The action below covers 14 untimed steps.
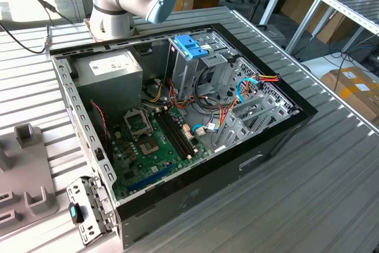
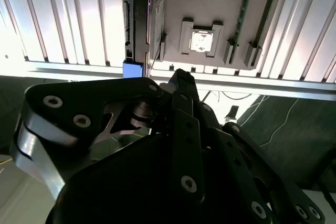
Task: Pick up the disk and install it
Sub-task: 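Pick up the disk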
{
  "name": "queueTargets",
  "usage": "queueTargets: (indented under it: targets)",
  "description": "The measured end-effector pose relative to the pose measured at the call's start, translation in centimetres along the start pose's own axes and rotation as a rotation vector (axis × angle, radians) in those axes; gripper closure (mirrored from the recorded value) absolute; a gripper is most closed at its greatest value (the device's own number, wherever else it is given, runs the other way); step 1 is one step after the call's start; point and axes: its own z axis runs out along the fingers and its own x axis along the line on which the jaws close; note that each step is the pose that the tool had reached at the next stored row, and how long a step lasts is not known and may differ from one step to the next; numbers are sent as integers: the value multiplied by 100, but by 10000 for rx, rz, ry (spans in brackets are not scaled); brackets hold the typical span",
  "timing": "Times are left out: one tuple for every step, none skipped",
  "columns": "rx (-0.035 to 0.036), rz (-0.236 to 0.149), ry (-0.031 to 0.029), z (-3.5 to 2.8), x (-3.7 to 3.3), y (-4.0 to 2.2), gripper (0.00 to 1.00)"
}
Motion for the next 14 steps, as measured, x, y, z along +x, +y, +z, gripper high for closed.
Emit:
queueTargets:
  targets:
    - [-1,-16,1,0,0,0,89]
    - [-1,-33,1,0,0,0,89]
    - [-2,-56,3,0,0,0,89]
    - [-2,-73,4,0,0,0,89]
    - [-3,-98,5,0,0,0,89]
    - [-3,-116,6,0,0,0,89]
    - [-4,-144,7,0,0,0,89]
    - [-5,-164,8,0,0,0,89]
    - [-5,-182,9,0,0,0,89]
    - [-5,-209,9,0,0,0,89]
    - [-6,-228,10,0,0,0,89]
    - [-6,-259,12,0,0,0,89]
    - [-8,-280,13,0,0,0,89]
    - [-8,-300,14,0,0,0,89]
